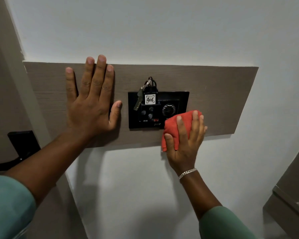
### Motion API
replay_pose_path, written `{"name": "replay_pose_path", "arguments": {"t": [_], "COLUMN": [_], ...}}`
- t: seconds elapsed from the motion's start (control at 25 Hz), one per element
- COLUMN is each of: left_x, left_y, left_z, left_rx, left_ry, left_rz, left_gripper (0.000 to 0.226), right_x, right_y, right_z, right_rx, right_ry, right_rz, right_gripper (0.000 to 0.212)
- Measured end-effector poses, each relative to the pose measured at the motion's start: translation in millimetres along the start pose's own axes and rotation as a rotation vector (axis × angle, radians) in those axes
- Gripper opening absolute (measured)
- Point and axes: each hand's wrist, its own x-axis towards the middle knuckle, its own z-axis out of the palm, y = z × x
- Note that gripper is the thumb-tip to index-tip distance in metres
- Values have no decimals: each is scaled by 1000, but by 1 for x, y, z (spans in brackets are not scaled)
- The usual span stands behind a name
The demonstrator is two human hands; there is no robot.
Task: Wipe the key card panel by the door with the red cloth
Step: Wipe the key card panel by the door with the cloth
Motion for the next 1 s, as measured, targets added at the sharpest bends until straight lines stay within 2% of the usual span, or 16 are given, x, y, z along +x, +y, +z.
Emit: {"name": "replay_pose_path", "arguments": {"t": [0.08,0.12,0.28,0.44,0.6,0.68,0.84,1.0], "left_x": [0,1,1,0,-1,0,0,-1], "left_y": [0,0,-2,-1,-2,-1,-1,-2], "left_z": [0,-1,-1,1,2,1,2,4], "left_rx": [-2,-3,3,-5,-8,-3,1,-3], "left_ry": [-3,-5,-1,13,26,28,40,44], "left_rz": [-5,-6,-6,2,-6,-5,-3,-1], "left_gripper": [75,75,75,75,75,75,75,75], "right_x": [-2,-4,-18,-11,-20,-19,-1,39], "right_y": [-27,-38,-32,-33,-24,-12,-28,-48], "right_z": [7,10,8,13,11,7,6,8], "right_rx": [68,80,40,180,111,123,319,376], "right_ry": [38,34,0,78,-14,-17,155,282], "right_rz": [181,199,76,250,44,24,228,183], "right_gripper": [52,52,51,49,47,46,42,40]}}
